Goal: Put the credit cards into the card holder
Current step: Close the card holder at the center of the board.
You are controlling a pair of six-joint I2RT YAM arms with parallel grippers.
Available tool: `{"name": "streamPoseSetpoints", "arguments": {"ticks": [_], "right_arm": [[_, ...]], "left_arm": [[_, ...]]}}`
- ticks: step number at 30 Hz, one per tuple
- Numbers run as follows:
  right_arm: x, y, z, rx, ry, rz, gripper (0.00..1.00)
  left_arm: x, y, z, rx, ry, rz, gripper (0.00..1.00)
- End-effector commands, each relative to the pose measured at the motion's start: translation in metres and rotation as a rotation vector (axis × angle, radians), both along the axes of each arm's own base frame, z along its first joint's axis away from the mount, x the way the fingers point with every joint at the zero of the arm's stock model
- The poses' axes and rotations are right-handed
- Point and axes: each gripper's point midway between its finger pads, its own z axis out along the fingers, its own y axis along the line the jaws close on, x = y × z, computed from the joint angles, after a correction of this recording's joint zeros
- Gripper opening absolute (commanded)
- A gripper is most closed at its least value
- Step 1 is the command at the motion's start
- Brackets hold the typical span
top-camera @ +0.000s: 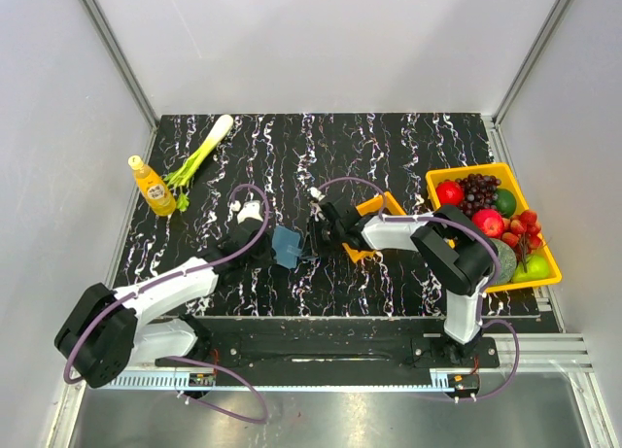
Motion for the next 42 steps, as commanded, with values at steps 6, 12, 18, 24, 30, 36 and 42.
{"name": "streamPoseSetpoints", "arguments": {"ticks": [6, 12, 18, 24, 30, 36, 42], "right_arm": [[0.015, -0.002, -0.018, -0.099, 0.035, -0.063, 0.22], [0.011, 0.002, -0.020, -0.076, 0.072, -0.051, 0.23], [0.023, 0.010, 0.028, 0.061, -0.001, -0.060, 0.47], [0.032, 0.000, 0.080, 0.165, -0.067, -0.094, 0.54], [0.030, -0.004, 0.110, 0.219, -0.098, -0.106, 0.59], [0.026, -0.009, 0.111, 0.222, -0.091, -0.108, 0.60], [0.022, -0.019, 0.095, 0.188, -0.060, -0.161, 0.60]], "left_arm": [[0.006, -0.014, 0.031, -0.065, -0.086, -0.076, 0.00], [0.005, -0.031, 0.041, -0.130, -0.104, -0.145, 0.00], [0.007, -0.031, 0.066, -0.161, -0.136, -0.127, 0.00], [0.009, -0.004, 0.094, -0.031, -0.167, -0.080, 0.00], [0.008, 0.016, 0.119, 0.048, -0.196, -0.050, 0.00], [0.005, 0.037, 0.126, 0.235, -0.195, 0.014, 0.00], [0.007, 0.028, 0.124, 0.406, -0.187, 0.026, 0.00]]}}
